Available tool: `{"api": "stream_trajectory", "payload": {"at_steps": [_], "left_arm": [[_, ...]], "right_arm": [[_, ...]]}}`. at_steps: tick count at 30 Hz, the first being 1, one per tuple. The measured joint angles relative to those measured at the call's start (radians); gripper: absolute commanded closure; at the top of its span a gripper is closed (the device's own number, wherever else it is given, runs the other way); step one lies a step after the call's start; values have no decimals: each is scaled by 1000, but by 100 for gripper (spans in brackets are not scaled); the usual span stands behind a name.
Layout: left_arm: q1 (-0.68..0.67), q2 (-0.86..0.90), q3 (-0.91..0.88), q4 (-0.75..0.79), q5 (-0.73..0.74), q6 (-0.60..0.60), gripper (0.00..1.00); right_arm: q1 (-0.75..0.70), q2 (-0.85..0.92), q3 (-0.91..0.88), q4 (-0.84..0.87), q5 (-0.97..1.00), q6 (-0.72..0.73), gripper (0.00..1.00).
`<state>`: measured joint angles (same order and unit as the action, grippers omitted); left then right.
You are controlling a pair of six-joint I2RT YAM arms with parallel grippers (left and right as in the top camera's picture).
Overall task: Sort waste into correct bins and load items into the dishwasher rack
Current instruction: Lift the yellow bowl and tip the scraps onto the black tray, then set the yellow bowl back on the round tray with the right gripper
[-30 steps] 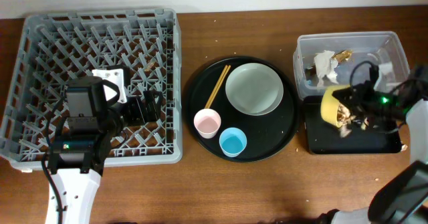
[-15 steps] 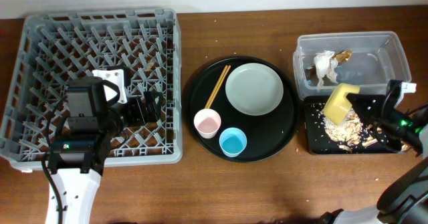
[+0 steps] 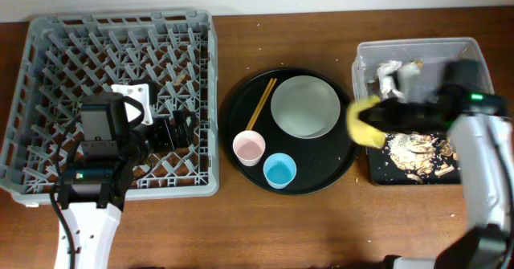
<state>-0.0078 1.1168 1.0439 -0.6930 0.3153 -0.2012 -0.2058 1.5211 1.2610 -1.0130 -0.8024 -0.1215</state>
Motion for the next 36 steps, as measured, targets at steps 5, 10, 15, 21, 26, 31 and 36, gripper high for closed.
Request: {"api": "stream_trajectory", "payload": {"at_steps": [5, 10, 15, 21, 26, 31, 36], "left_arm": [[0, 0, 0, -6, 0, 0, 1], [0, 0, 0, -23, 0, 0, 1], [0, 0, 0, -29, 0, 0, 1], [0, 0, 1, -27, 0, 0, 1], [0, 0, 1, -26, 0, 0, 1], [-5, 0, 1, -14, 82, 25, 1], [-147, 1, 43, -14, 113, 158, 1]], "right_arm": [[620, 101, 23, 201, 699, 204, 96], [643, 200, 16, 383, 923, 231, 96], [640, 200, 18, 114, 864, 279, 96], [640, 207, -86, 128, 639, 321, 65], [640, 187, -32, 151, 683, 328, 55], [589, 28, 219, 17, 693, 332, 47], [437, -200, 333, -77, 700, 335, 1]]}}
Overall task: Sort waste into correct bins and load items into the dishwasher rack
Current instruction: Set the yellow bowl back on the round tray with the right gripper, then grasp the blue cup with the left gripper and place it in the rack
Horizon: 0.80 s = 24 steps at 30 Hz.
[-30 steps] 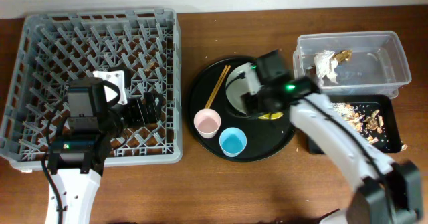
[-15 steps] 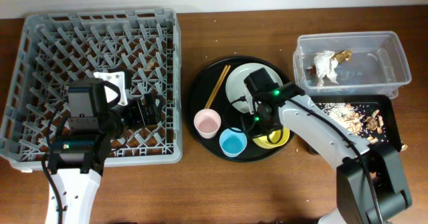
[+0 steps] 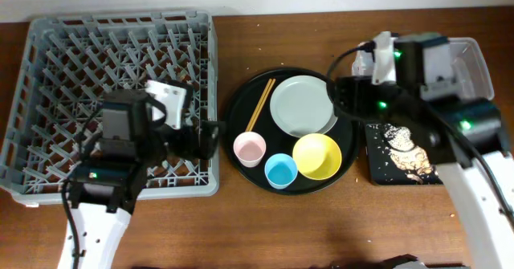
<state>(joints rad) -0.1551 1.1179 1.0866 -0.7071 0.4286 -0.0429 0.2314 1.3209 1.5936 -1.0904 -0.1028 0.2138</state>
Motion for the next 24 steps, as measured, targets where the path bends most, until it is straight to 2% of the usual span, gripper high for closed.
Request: {"api": "stream_trajectory", "payload": {"at_steps": [1, 2, 3, 4, 5, 7, 8, 11, 13, 15, 16, 18, 19, 22, 24], "left_arm": [[-34, 8, 4, -8, -32, -5, 3], [-90, 48, 6, -12, -89, -34, 10], [-132, 97, 6, -12, -117, -60, 11], [-170, 142, 7, 2, -151, -85, 26], [-220, 219, 10, 24, -177, -104, 27], [-242, 327, 14, 6, -202, -143, 3], [-223, 330, 34, -27, -205, -158, 1], [-23, 209, 228, -102, -172, -187, 1], [105, 95, 247, -177, -82, -187, 1], [215, 75, 247, -233, -26, -187, 1], [236, 75, 247, -251, -13, -186, 1], [243, 75, 247, -259, 3, -186, 1], [243, 75, 247, -259, 7, -186, 1], [243, 75, 247, -259, 10, -186, 1], [243, 75, 247, -258, 10, -186, 1]], "right_arm": [[0, -7, 4, -15, 0, 1, 2], [0, -2, 5, -32, 0, -1, 1], [0, 4, 5, -32, 0, 0, 1], [0, 9, 5, -34, 0, 0, 2], [0, 16, 5, -40, -2, 0, 6], [0, 32, 5, -72, -74, -16, 23], [15, 52, 6, -118, -122, -35, 30], [181, 221, -88, -103, -165, -58, 46], [234, 388, -115, -96, -123, -60, 47], [235, 507, -118, -112, -97, -69, 56], [235, 559, -134, -119, -88, -71, 67], [237, 575, -159, -104, -76, -81, 82], [238, 576, -160, -100, -75, -86, 93], [240, 575, -160, -120, -83, -83, 96], [238, 563, -125, -241, -77, -82, 96]]}}
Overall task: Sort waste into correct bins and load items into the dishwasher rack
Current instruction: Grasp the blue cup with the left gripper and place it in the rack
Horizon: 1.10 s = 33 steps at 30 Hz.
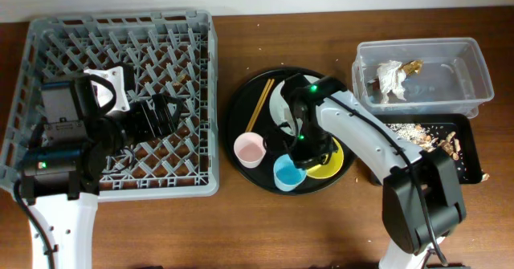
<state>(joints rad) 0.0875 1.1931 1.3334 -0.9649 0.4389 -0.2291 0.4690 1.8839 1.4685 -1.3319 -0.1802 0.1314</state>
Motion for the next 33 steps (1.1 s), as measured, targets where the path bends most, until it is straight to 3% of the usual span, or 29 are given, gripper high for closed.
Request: {"api": "stream_trajectory", "payload": {"at_steps": [3, 5, 7, 10, 13, 15, 16, 17, 18, 19, 20, 21, 22, 24, 26, 28, 29, 31, 32, 33], "left_arm": [[1, 1, -1, 82, 122, 0, 1], [8, 39, -1, 225, 369, -3, 1], [20, 109, -2, 325, 665, -8, 1], [21, 175, -2, 337, 974, -11, 1], [-6, 177, -2, 338, 1085, -11, 4], [-50, 177, -2, 348, 1103, -14, 11], [-57, 177, -2, 365, 1108, -16, 29], [-61, 177, -2, 383, 1110, -18, 38], [-61, 177, -2, 385, 1109, -20, 43], [-61, 177, -2, 387, 1118, -19, 54], [-61, 176, -2, 387, 1123, -21, 58], [-62, 176, -2, 387, 1124, -22, 59], [-63, 176, -2, 386, 1111, -22, 59], [-62, 174, -2, 387, 1059, -23, 59], [-15, 163, -2, 364, 932, -26, 55], [116, 84, -2, 211, 615, -29, 54], [190, 0, -1, 85, 340, -30, 56], [271, -63, 8, -76, 39, -33, 60], [365, -58, 7, -159, -181, -53, 62], [408, -26, 8, -190, -261, -63, 62]], "right_arm": [[-28, -161, 207, -56, -10, -21, 96], [-119, -216, 369, 34, -254, -149, 96], [-183, -234, 388, 168, -495, -207, 96], [-189, -222, 390, 337, -835, -239, 96], [-145, -220, 390, 368, -925, -241, 96], [-122, -209, 390, 368, -926, -240, 96], [-116, -199, 390, 373, -925, -240, 96], [-114, -197, 390, 383, -926, -240, 96], [-112, -197, 390, 393, -933, -240, 91], [-112, -196, 390, 399, -935, -240, 86], [-112, -196, 390, 402, -932, -240, 83], [-112, -196, 390, 403, -933, -241, 73], [-111, -196, 390, 402, -932, -245, 44], [-126, -196, 390, 400, -922, -237, 36], [-216, -204, 391, 362, -856, -179, 35], [-291, -224, 395, 209, -720, -134, 34], [-278, -236, 394, 141, -633, -124, 34], [-252, -240, 395, 75, -515, -133, 34], [-245, -240, 395, 71, -476, -136, 34], [-245, -240, 395, 71, -454, -136, 34]]}}
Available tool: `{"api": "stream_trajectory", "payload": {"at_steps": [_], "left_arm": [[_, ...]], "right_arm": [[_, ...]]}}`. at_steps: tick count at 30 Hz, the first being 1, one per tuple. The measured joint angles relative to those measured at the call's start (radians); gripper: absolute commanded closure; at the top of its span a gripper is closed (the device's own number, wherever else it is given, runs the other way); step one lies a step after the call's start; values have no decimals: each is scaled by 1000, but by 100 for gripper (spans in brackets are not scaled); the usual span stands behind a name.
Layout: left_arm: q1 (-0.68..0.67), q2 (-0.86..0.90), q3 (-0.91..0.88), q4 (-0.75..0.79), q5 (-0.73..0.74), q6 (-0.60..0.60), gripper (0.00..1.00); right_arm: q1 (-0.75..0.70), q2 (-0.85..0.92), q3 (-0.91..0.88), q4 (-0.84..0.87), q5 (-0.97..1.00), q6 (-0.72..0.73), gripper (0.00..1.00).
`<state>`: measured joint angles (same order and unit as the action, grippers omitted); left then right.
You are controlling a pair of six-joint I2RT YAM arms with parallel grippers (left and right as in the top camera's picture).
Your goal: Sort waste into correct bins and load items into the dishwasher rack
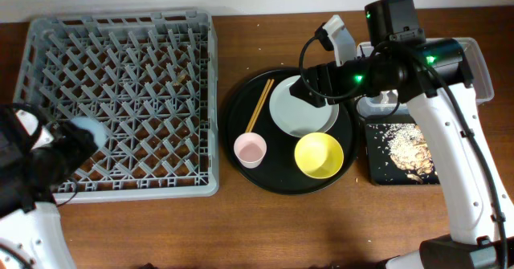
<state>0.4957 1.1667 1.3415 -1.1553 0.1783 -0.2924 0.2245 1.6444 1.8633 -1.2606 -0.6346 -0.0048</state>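
Note:
The grey dishwasher rack (120, 28) fills the left of the overhead view. A pale blue cup (84, 128) sits low at its left side, with my left gripper (71, 143) shut on it. The round black tray (233, 132) in the middle carries chopsticks (261, 104), a grey-white plate (301, 120), a pink cup (250, 148) and a yellow bowl (319, 154). My right gripper (309, 88) hangs over the plate's far edge. Whether its fingers are apart does not show.
A clear plastic bin (480, 68) stands at the back right, mostly hidden under my right arm. In front of it lies a black tray (405, 152) strewn with food scraps. Crumbs dot the table by the rack.
The blue cup has left the black tray and is now at the rack's left side in my left gripper. My right gripper has moved from the yellow bowl to the plate's far edge.
My right gripper first held the yellow bowl over the scrap tray. Then the bowl stood on the black tray beside the blue cup. Later the right gripper was down between those two. Now the blue cup is in the rack with my left gripper.

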Motion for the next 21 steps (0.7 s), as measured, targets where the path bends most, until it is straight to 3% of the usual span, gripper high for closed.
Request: {"api": "stream_trajectory", "payload": {"at_steps": [5, 7, 11, 15, 16, 17, 18, 21], "left_arm": [[44, 256, -7, -30, -112, -24, 63], [44, 344, -10, 57, -80, -26, 64], [42, 356, -11, 129, -39, -27, 63], [-40, 405, -12, 158, -86, -27, 62], [-51, 443, -12, 148, -95, -31, 58], [-55, 492, -13, 141, -106, -42, 32], [-55, 503, -16, 140, -109, -46, 16], [-55, 507, 27, 34, -126, -72, 13]], "right_arm": [[0, 0, 0, -19, 18, 0, 34], [0, 0, 0, -18, 18, -1, 33], [0, 0, 0, -19, 21, 0, 33], [0, 0, 0, -19, 22, 0, 34], [0, 0, 0, -19, 22, 0, 34], [0, 0, 0, -22, 22, -1, 33], [0, 0, 0, -27, 22, -3, 31], [17, -1, -6, -56, 57, -4, 30]]}}
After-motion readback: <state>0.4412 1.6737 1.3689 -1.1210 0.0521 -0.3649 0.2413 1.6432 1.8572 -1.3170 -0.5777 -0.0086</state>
